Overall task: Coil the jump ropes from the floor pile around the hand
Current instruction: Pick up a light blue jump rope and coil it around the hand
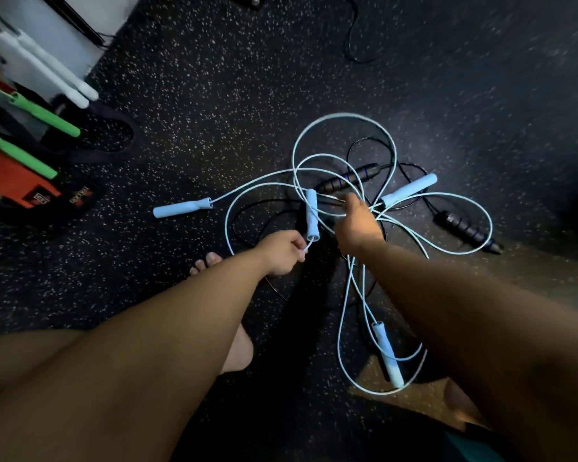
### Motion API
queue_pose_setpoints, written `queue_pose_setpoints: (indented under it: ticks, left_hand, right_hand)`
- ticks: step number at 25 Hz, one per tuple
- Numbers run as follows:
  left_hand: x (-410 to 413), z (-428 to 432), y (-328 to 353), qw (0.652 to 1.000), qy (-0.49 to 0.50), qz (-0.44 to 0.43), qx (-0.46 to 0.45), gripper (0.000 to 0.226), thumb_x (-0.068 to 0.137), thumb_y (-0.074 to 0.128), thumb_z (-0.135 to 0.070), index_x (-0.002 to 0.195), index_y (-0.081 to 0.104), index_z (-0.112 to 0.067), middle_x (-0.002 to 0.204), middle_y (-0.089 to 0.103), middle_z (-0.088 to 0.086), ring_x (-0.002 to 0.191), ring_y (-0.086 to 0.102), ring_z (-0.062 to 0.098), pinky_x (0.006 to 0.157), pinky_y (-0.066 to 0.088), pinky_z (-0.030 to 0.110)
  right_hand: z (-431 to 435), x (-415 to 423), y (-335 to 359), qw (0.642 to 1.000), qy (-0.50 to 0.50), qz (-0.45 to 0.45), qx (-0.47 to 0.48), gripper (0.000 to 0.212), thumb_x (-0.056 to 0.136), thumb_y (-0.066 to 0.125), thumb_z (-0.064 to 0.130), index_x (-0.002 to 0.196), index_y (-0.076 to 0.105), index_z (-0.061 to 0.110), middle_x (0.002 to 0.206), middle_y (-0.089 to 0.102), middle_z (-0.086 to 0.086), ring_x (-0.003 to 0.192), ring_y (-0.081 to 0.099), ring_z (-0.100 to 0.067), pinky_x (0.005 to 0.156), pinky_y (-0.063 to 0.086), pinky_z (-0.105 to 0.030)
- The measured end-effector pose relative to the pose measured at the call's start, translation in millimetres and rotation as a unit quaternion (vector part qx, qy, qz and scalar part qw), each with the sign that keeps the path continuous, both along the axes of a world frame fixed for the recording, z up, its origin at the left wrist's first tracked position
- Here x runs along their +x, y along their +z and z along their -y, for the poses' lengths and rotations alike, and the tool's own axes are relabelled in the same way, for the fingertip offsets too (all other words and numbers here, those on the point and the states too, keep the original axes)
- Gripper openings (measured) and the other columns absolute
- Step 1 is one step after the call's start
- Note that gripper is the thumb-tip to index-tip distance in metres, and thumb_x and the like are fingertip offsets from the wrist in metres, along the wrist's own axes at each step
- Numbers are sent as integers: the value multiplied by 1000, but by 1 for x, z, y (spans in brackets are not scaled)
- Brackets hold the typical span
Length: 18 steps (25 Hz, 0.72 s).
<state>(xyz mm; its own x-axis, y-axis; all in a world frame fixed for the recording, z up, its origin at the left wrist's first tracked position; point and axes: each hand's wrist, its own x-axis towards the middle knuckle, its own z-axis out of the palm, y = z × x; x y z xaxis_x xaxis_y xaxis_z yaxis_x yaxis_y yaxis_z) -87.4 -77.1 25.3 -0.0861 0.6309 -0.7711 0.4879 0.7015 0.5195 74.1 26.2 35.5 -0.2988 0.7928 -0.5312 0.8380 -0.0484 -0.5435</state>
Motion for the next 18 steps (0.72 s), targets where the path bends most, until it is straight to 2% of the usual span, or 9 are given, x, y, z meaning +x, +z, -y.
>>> queue_pose_setpoints:
  ticks: [3, 5, 6, 8, 10, 12, 13, 15, 18]
  left_hand:
    - [0, -13, 53, 994, 73, 54, 57, 9, 101, 60, -9, 98, 64, -16, 83, 69, -3, 78, 63, 14, 80, 54, 27]
    - [1, -19, 90, 987, 101, 91, 80, 13, 103, 56, -8, 96, 62, -16, 87, 67, 0, 74, 61, 12, 69, 51, 21]
    - [4, -19, 109, 983, 121, 113, 85, 16, 104, 54, -9, 93, 60, -18, 90, 66, 2, 75, 61, 12, 69, 51, 23]
    - [12, -19, 146, 967, 168, 167, 89, 18, 106, 52, -10, 92, 58, -20, 93, 64, 3, 79, 64, 15, 74, 55, 28]
    - [23, -21, 182, 950, 212, 196, 118, 16, 106, 53, -10, 92, 57, -17, 92, 64, 3, 79, 64, 15, 71, 57, 26]
    - [33, -24, 219, 939, 229, 188, 176, 16, 104, 56, -11, 89, 60, -16, 93, 66, 4, 73, 59, 11, 55, 53, 16]
    - [38, -26, 237, 934, 229, 180, 205, 17, 103, 58, -13, 87, 63, -17, 94, 67, 5, 72, 57, 9, 50, 48, 16]
    - [44, -31, 269, 931, 227, 162, 237, 16, 101, 62, -19, 87, 66, -21, 95, 72, -3, 74, 59, 5, 55, 40, 20]
    - [43, -38, 316, 929, 240, 125, 254, 16, 98, 65, -27, 83, 68, -22, 87, 74, -12, 72, 61, 4, 58, 34, 25]
  right_hand:
    - [7, 9, 28, 993, 117, 11, -17, 79, 83, 62, 5, 154, 31, 24, 152, 35, -13, 133, 49, -34, 111, 40, -36]
    - [17, 14, 48, 997, 70, -29, 13, 85, 82, 66, 9, 156, 25, 21, 150, 34, -13, 134, 45, -31, 111, 37, -35]
    - [23, 17, 57, 997, 18, -59, 40, 81, 83, 66, 12, 153, 26, 16, 147, 37, -15, 134, 44, -30, 112, 35, -36]
    - [35, 23, 79, 986, -80, -129, 67, 56, 87, 62, 16, 139, 41, 11, 133, 51, -14, 124, 51, -28, 107, 41, -37]
    - [45, 23, 116, 960, -159, -228, -24, 23, 91, 56, 19, 114, 58, 15, 107, 66, -8, 96, 62, -22, 80, 50, -29]
    - [53, 22, 160, 922, -171, -317, -138, 21, 90, 53, 23, 101, 67, 12, 95, 72, -12, 78, 64, -15, 58, 46, -19]
    - [57, 23, 183, 915, -151, -337, -160, 24, 90, 52, 23, 100, 70, 9, 97, 74, -16, 78, 66, -15, 56, 46, -17]
    - [62, 29, 219, 894, -117, -395, -173, 20, 94, 50, 17, 94, 68, 8, 98, 74, -21, 81, 70, -20, 61, 52, -21]
    - [56, 39, 260, 878, -105, -445, -143, 18, 99, 52, 11, 83, 60, 13, 73, 63, -11, 62, 61, -20, 63, 48, -31]
